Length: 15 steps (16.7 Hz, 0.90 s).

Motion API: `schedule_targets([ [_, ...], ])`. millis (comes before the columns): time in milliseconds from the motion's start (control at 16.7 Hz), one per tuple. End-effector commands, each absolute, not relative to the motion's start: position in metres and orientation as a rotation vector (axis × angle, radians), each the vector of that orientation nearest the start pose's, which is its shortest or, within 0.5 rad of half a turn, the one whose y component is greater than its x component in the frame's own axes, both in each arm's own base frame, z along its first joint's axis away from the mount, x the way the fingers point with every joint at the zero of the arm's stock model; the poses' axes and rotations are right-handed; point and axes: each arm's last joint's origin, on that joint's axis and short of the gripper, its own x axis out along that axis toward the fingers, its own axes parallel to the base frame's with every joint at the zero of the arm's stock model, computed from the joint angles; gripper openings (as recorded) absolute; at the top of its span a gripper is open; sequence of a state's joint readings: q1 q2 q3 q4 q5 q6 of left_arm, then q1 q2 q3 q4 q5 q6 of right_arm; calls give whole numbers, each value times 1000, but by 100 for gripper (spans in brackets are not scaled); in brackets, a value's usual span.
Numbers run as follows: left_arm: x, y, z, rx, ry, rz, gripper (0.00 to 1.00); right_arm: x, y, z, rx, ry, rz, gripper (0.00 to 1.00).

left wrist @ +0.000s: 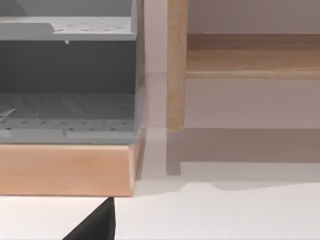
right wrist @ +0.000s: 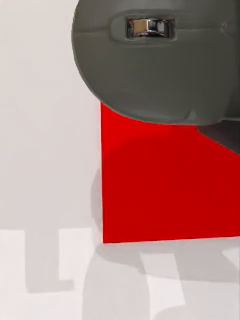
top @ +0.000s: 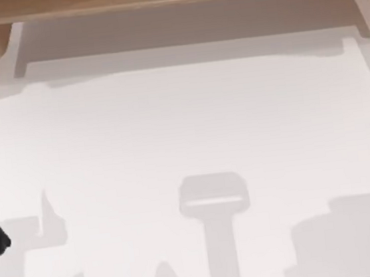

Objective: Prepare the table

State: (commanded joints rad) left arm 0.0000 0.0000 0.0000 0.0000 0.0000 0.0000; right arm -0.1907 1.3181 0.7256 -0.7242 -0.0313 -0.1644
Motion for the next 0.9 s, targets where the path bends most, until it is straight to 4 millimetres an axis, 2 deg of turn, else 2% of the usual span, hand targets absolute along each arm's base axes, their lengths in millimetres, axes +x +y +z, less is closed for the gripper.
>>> schedule_targets([
  [360,106,-1,160,0,0,0,100,216,-40,165,7,1336,-23,0],
  [720,106,-1,160,0,0,0,100,206,-38,141,24,1451,-14,0],
  [900,106,-1,160,0,0,0,100,204,-38,138,27,1467,-12,0],
])
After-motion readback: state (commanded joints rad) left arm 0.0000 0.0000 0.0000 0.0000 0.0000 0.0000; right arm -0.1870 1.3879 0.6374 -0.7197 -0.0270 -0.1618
